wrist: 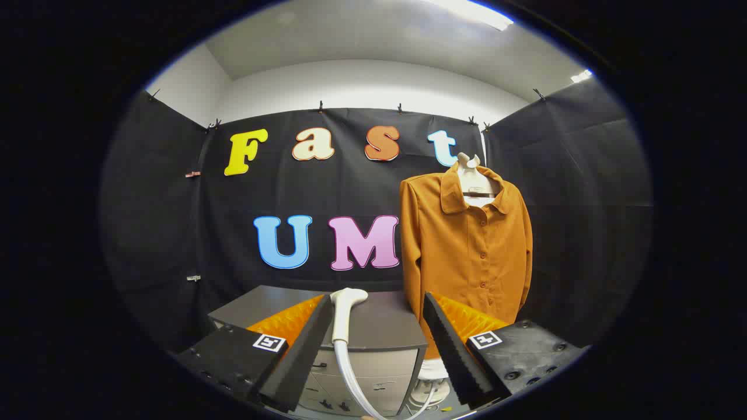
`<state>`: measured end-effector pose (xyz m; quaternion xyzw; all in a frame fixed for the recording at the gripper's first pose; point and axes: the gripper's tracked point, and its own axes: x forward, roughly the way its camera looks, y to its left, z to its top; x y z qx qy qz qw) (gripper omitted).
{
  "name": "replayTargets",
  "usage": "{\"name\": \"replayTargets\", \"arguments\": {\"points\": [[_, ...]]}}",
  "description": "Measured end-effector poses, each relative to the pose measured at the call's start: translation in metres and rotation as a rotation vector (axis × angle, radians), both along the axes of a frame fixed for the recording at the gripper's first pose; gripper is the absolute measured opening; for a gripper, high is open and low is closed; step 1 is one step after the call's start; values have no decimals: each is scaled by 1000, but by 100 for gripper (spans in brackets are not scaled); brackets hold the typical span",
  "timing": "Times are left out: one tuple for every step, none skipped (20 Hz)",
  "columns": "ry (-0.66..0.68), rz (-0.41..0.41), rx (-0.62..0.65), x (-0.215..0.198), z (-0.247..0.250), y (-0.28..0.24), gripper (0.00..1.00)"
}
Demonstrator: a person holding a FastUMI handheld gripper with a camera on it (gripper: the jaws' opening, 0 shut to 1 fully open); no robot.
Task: Iron the clothes twice with a garment steamer, once on the left side and once on the right side.
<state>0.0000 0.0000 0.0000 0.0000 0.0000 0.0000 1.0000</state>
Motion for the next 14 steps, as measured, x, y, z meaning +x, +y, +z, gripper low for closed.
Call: {"name": "replayTargets", "arguments": {"points": [[1,-1,0,0,-1,0,98],[2,-2,0,1,-1,0,98],[0,-2,-1,0,0,1,98],[-2,-4,-5,-1,1,0,98],[-5,-6,-7,-2,1,0,98],[-8,-6,-8,-2,3,0,98],[-10,-8,-9,-3,3,0,98],[-10,-9,-12,-4,3,0,98],[-9,-10,-16,-4,2,0,98],[-8,-10,-19,-4,2,0,98],[-8,-10,-20,-5,2,1,98],[-10,-10,-19,-6,3,1,98],[-11,-8,-18,-6,3,2,98],[-12,-7,-19,-7,4,4,98]]}}
